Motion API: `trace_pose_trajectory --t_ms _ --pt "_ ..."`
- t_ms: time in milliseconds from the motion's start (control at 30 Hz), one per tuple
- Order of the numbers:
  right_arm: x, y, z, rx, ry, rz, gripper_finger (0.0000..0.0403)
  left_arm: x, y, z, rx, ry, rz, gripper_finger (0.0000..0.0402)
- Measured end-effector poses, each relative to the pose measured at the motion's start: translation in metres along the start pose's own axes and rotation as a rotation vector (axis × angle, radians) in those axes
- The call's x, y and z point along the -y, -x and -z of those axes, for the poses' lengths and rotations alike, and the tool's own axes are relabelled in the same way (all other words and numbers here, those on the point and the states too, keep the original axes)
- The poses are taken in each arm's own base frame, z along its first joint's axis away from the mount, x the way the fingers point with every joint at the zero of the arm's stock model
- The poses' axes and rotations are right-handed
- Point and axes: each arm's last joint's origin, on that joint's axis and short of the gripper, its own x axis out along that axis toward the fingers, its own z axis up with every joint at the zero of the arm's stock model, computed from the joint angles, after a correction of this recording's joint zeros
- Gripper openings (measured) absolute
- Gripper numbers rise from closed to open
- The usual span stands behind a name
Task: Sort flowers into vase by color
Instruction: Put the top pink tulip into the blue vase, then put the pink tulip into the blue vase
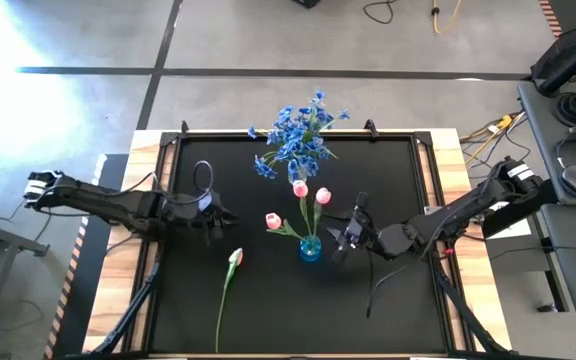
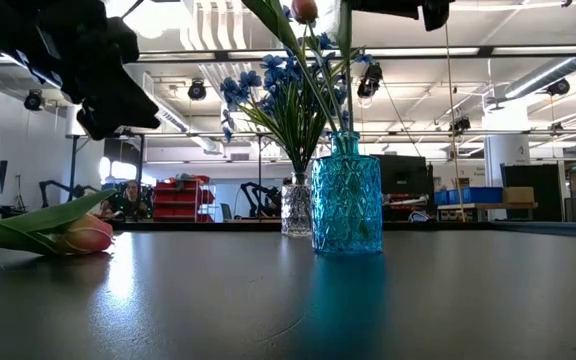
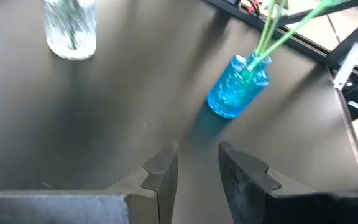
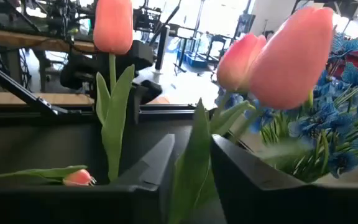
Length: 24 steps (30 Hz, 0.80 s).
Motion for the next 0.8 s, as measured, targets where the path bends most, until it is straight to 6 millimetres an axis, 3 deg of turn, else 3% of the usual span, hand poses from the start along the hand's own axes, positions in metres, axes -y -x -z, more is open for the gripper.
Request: trace_pose_trajectory --t_ms 367,800 --pt "0.007 0.005 -0.014 -0.069 0.068 -0.009 0.0201 0.027 0.0 0.022 -0.263 0.132 -0.106 0.0101" --pt "0.036 0.028 -0.025 -0.202 0.104 0.004 0.0222 0.065 -0.016 0.036 -0.609 0.313 -0.301 0.0102"
